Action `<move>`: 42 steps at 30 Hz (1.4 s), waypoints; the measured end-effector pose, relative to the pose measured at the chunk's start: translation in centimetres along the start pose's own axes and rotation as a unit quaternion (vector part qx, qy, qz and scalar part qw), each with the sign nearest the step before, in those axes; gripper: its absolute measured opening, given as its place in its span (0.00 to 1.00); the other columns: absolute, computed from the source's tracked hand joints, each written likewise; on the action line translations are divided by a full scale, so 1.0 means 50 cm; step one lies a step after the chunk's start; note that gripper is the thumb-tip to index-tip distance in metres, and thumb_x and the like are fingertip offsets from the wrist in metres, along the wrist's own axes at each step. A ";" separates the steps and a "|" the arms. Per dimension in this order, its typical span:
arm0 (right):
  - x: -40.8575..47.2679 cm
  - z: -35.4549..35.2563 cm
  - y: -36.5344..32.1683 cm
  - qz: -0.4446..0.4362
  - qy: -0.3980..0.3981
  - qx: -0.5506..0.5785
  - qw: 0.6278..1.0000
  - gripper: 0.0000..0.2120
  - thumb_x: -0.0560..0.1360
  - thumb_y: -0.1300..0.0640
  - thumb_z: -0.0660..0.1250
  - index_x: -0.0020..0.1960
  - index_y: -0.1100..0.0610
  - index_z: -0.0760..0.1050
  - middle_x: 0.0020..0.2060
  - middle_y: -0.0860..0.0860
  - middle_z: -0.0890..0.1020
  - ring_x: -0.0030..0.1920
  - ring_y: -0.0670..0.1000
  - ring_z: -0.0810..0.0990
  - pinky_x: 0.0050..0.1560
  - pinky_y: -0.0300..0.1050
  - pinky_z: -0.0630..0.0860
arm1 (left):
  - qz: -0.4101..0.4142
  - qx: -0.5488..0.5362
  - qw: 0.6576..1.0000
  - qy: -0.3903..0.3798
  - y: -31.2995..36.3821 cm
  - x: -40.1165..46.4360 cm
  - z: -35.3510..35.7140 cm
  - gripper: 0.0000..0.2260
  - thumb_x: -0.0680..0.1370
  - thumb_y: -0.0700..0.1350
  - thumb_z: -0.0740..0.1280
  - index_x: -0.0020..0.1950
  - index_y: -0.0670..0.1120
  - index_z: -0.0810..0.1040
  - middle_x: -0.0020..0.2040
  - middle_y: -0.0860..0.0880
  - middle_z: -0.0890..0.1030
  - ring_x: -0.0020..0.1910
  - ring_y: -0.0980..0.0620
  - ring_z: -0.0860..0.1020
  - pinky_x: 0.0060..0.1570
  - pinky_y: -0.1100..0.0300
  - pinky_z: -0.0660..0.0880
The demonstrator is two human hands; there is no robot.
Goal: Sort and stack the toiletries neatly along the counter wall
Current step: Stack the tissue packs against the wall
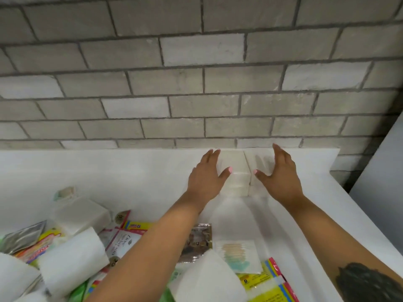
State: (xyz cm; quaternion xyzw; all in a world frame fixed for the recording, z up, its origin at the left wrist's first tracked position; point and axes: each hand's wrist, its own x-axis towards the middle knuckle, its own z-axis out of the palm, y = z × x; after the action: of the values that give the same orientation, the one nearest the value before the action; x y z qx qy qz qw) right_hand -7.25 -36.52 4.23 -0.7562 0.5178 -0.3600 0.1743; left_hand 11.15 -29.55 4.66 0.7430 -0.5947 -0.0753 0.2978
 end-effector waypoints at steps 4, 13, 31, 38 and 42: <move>-0.023 -0.006 -0.047 -0.032 0.010 0.044 0.998 0.40 0.73 0.53 0.70 0.76 0.55 0.51 0.73 0.55 0.61 0.73 0.56 0.60 0.69 0.50 0.62 | 0.010 -0.046 0.997 0.064 0.000 -0.043 -0.051 0.25 0.80 0.57 0.57 0.75 0.50 0.59 0.75 0.53 0.61 0.72 0.55 0.62 0.65 0.60 0.64; -0.077 0.010 -0.166 -0.057 -0.015 0.128 0.990 0.40 0.71 0.53 0.72 0.76 0.51 0.53 0.71 0.51 0.64 0.68 0.54 0.69 0.66 0.51 0.68 | -0.031 -0.083 0.988 0.127 -0.042 -0.138 -0.164 0.23 0.79 0.54 0.61 0.72 0.53 0.63 0.71 0.54 0.66 0.67 0.54 0.69 0.64 0.55 0.70; -0.155 0.170 -0.466 -0.099 -0.113 0.147 0.978 0.40 0.72 0.50 0.71 0.76 0.47 0.51 0.73 0.48 0.61 0.70 0.52 0.66 0.66 0.52 0.69 | -0.137 -0.052 0.979 0.142 -0.328 -0.202 -0.415 0.26 0.75 0.50 0.67 0.72 0.49 0.64 0.71 0.50 0.68 0.68 0.49 0.69 0.68 0.52 0.67; -0.191 0.290 -0.547 -0.078 -0.187 0.105 0.974 0.40 0.72 0.48 0.70 0.76 0.48 0.50 0.74 0.49 0.58 0.70 0.52 0.66 0.66 0.49 0.68 | -0.204 -0.028 0.975 0.080 -0.459 -0.200 -0.440 0.29 0.75 0.51 0.68 0.73 0.47 0.62 0.70 0.46 0.68 0.67 0.47 0.69 0.65 0.57 0.65; -0.210 0.351 -0.568 -0.064 -0.232 0.074 0.968 0.40 0.72 0.49 0.69 0.76 0.49 0.50 0.73 0.50 0.59 0.71 0.52 0.63 0.64 0.45 0.65 | -0.256 -0.010 0.967 0.018 -0.521 -0.203 -0.435 0.32 0.75 0.54 0.67 0.74 0.45 0.59 0.71 0.45 0.66 0.69 0.45 0.67 0.63 0.57 0.65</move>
State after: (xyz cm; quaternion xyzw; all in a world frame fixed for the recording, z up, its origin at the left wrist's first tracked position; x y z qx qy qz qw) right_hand 22.01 -17.45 6.51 -0.8359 0.3852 -0.2222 0.3216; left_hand 40.28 -9.45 6.02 0.8684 -0.3787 -0.1414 0.2873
